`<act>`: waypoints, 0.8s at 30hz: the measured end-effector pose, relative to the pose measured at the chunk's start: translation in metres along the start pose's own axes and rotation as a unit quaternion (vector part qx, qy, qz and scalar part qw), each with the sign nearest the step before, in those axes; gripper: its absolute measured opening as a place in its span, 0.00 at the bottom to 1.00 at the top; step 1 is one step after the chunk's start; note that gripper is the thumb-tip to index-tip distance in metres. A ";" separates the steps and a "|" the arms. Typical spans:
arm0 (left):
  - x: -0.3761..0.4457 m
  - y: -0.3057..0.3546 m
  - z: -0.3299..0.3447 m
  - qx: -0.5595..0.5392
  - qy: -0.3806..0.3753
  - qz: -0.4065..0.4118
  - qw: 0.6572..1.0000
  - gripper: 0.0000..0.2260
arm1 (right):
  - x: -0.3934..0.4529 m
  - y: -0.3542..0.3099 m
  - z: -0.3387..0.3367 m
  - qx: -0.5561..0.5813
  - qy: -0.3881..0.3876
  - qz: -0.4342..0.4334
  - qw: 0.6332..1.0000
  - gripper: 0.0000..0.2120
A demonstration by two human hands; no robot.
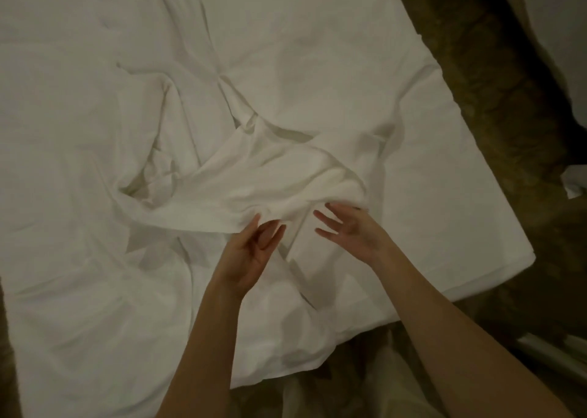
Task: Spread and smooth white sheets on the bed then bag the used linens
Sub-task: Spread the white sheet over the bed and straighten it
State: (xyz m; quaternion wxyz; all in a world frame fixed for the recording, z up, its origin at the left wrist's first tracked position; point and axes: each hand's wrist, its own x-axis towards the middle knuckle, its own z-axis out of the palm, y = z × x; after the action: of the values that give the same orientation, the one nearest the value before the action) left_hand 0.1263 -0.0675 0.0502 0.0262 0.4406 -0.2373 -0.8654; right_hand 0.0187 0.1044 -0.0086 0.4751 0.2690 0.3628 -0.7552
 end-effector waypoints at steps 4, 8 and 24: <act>-0.007 -0.006 -0.014 -0.115 -0.023 0.033 0.993 0.15 | 0.006 -0.003 0.005 -0.074 0.064 -0.044 0.994 0.17; 0.004 -0.023 -0.001 -0.105 0.022 -0.001 0.994 0.11 | 0.009 -0.009 0.018 -0.128 0.096 -0.080 0.984 0.15; 0.000 -0.102 -0.030 0.139 0.188 -0.061 0.970 0.28 | -0.063 0.053 -0.057 -0.272 0.332 -0.093 0.899 0.16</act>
State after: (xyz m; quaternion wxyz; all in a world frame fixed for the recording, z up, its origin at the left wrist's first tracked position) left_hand 0.1661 0.0111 -0.0093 -0.0437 0.6086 -0.3183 -0.7255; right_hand 0.0957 0.1679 -0.0106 0.3094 0.3295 0.7138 -0.5349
